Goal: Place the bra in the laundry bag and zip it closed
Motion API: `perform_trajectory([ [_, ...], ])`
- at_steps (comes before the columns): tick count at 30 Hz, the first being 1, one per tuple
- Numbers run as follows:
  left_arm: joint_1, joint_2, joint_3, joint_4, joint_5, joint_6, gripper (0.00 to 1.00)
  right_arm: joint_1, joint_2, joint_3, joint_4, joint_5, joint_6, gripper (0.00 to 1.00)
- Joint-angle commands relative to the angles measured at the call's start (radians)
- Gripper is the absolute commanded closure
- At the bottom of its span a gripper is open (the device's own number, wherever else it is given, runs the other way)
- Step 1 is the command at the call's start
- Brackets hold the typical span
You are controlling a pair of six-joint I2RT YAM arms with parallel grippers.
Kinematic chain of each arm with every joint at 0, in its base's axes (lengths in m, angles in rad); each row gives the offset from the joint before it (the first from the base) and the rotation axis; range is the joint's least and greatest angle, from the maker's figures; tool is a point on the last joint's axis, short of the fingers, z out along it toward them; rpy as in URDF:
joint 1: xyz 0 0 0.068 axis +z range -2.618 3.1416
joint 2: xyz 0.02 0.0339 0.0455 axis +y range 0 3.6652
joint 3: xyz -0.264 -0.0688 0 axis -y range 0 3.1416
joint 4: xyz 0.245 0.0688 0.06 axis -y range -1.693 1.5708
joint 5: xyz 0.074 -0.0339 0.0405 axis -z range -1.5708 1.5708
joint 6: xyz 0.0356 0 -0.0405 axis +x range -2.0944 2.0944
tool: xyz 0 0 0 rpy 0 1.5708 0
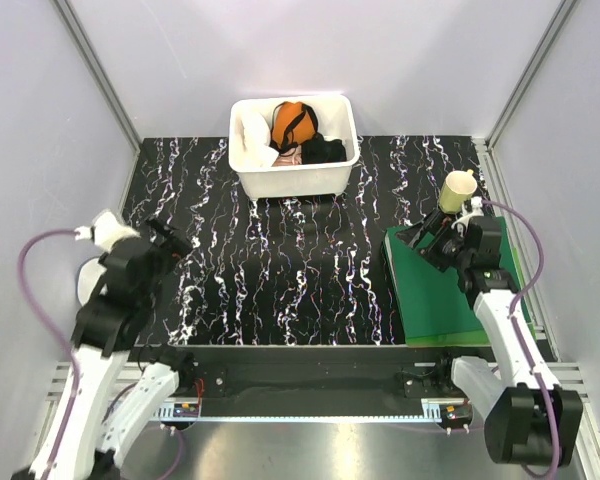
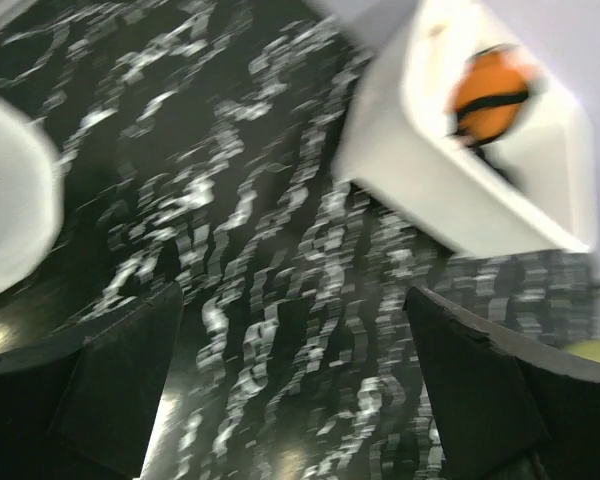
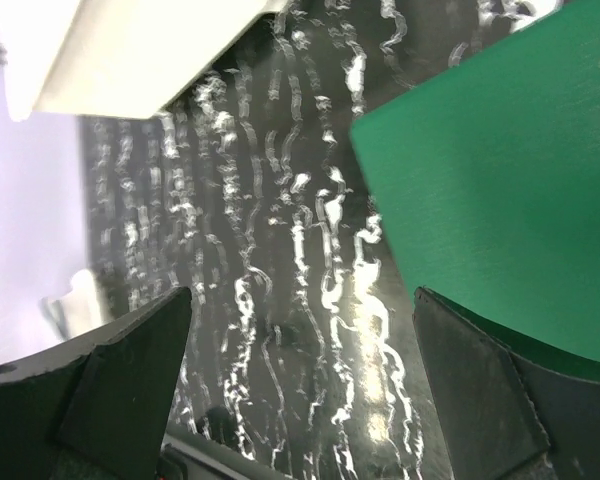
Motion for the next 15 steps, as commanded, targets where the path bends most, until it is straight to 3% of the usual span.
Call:
perform_trajectory([
  [1, 0.079, 0.223, 0.072, -0.118, -0.061, 0.018, 0.01, 0.037, 0.029, 0.152, -0.128, 0.107, -0.082, 0.0],
  [4, 0.273, 0.381, 0.081, -0.052, 0.113, 0.095, 0.01, 0.101, 0.026, 0.205, -0.163, 0.184, -0.13, 0.0],
  [5, 0.378, 0.416, 0.073, -0.036, 0.144, 0.104, 0.01, 0.128, 0.021, 0.214, -0.166, 0.181, -0.138, 0.0],
  [8, 0.538, 0.542, 0.076, 0.011, 0.187, 0.095, 0.01, 0.158, 0.01, 0.234, -0.17, 0.115, -0.133, 0.0],
  [13, 0.614, 0.703, 0.127, 0.059, 0.006, 0.11, 0.01, 0.19, -0.008, 0.223, -0.16, -0.023, -0.113, 0.0],
  [15, 0.652, 0.769, 0.164, 0.047, 0.075, 0.115, 0.01, 0.204, -0.014, 0.218, -0.158, -0.054, -0.121, 0.0],
])
